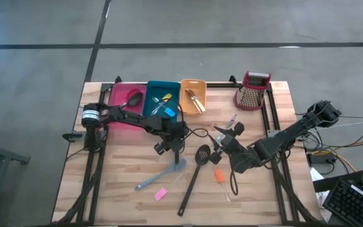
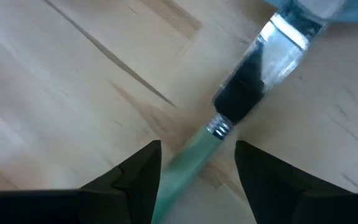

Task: Pick & Place Kitchen Items
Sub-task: Put the green knife into the yellow bin

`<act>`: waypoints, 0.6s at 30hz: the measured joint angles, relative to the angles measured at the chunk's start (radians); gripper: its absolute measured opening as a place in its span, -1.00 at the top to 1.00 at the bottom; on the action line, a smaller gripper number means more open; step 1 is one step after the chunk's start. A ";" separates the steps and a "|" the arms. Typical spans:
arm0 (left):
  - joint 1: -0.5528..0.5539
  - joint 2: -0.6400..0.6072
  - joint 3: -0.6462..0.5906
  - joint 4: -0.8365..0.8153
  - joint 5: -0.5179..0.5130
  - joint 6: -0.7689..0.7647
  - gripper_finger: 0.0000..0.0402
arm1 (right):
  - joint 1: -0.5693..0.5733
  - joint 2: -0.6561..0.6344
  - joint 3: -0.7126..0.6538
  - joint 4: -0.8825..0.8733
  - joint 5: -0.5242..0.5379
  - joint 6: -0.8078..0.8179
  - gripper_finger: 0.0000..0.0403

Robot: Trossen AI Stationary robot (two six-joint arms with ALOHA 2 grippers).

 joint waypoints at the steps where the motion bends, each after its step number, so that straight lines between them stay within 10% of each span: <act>1: 0.000 0.005 0.001 0.009 0.007 0.000 -0.04 | 0.000 0.000 0.000 -0.001 0.000 0.000 0.12; 11: 0.000 0.068 0.023 -0.002 0.024 -0.032 0.02 | 0.000 0.000 -0.002 -0.015 0.000 0.000 0.13; 18: 0.000 0.075 0.021 -0.023 0.067 -0.057 0.42 | 0.000 0.000 -0.002 -0.015 0.000 0.000 0.04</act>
